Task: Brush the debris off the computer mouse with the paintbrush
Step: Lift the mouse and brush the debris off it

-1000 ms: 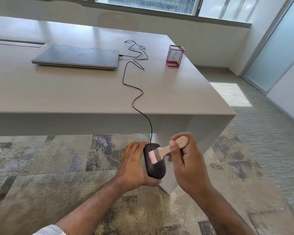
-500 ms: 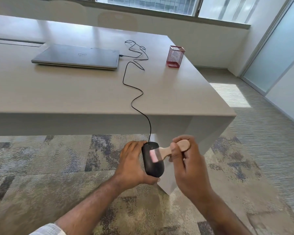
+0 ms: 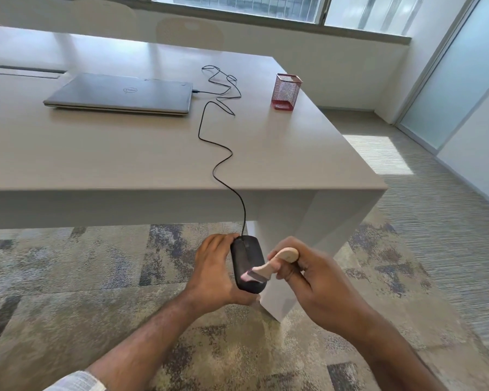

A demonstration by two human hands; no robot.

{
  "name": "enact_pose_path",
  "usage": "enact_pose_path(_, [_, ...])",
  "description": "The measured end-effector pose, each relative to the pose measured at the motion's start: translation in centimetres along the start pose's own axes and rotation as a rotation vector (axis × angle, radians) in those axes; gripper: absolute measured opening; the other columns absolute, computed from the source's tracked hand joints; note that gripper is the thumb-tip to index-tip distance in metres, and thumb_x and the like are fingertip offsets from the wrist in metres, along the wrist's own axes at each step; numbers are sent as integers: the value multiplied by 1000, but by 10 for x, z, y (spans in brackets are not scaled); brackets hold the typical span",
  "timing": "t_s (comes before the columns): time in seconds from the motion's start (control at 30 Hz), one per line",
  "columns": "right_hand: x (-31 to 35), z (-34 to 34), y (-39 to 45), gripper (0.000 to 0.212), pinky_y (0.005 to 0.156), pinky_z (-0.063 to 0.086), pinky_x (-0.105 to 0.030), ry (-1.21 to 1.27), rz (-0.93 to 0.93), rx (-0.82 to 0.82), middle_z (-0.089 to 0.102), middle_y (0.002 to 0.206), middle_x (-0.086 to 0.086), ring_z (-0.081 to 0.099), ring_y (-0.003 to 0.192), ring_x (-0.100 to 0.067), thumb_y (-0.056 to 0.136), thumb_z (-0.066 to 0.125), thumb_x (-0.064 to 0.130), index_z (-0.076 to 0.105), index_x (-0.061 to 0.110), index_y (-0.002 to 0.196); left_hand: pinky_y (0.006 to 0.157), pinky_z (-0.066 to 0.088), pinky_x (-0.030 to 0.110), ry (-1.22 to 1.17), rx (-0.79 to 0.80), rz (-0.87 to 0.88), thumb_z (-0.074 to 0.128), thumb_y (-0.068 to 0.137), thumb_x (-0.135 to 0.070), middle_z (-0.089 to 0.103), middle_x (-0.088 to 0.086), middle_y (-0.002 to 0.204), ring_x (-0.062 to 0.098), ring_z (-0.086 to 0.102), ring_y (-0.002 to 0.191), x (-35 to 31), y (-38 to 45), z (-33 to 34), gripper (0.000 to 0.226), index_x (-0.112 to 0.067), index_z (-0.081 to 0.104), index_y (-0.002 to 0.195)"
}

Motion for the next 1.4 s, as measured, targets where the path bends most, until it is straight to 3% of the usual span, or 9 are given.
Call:
enact_pose_path(0.27, [-30,-31,2,9,63,54,-56,41,55,-270,68,79,-3,66,73,-35,98,54,31,62,33,101,106,25,27,-21,-11,-5,83,35,-67,40,-17,131,9,30,130,-7,0,4,123,-29,40,144])
enact_pose_path(0.57, [-27,-17,-6,9,58,48,-47,70,-6,-137,65,76,2,61,67,-27,97,54,37,62,34,97,105,30,31,-22,-84,-70,80,33,-70,41,-14,128,8,33,124,-7,8,-3,123,-25,44,142])
enact_pose_path(0.77, [-34,-31,-6,11,63,51,-62,223,13,-174,66,80,-4,62,68,-41,97,54,34,64,36,99,105,25,30,-38,-86,-130,82,33,-69,36,-17,129,2,26,123,-9,9,6,125,-30,39,145])
enact_pose_path(0.87, [-41,-49,-6,10,53,52,-49,146,-12,-305,65,74,-1,63,60,-35,98,51,36,60,35,100,103,27,28,-41,-97,-127,82,33,-69,39,-16,128,2,28,122,-15,12,10,123,-31,41,142])
enact_pose_path(0.93, [-42,-50,-8,13,43,45,-28,41,-33,-325,62,67,3,58,51,-13,97,47,42,56,34,100,101,29,27,-43,-114,-133,83,33,-68,40,-15,127,4,31,121,-18,14,12,122,-31,42,142])
enact_pose_path(1.0, [-42,-43,-13,12,45,32,-8,3,-50,-294,58,65,13,52,50,-4,98,46,40,55,34,100,99,29,25,-33,-132,-139,84,33,-65,42,-15,127,4,33,121,-22,16,15,120,-32,43,141])
enact_pose_path(1.1, [-41,-36,-19,8,51,32,-2,26,-85,-259,55,68,25,54,55,2,99,48,33,56,33,101,97,29,24,-27,-142,-143,84,33,-62,43,-15,126,3,34,120,-27,17,21,117,-31,45,139])
enact_pose_path(1.23, [-42,-38,-21,9,48,35,-7,96,-107,-225,56,66,17,54,53,-4,100,47,34,56,34,102,102,35,34,29,-135,-172,84,33,-60,45,-11,126,9,38,120,-29,19,27,120,-28,44,142])
enact_pose_path(1.4, [-56,-76,-18,12,43,44,-30,177,-161,-368,63,76,2,59,55,-22,100,45,46,55,41,103,98,31,26,26,-140,-174,85,33,-61,43,-15,124,3,34,117,-41,21,37,119,-32,42,140])
Point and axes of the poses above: each hand's wrist, its own y-axis towards the middle knuckle, its own z-axis out of the palm, x = y × z, the point moved 6 cm from there along y, towards the middle knuckle
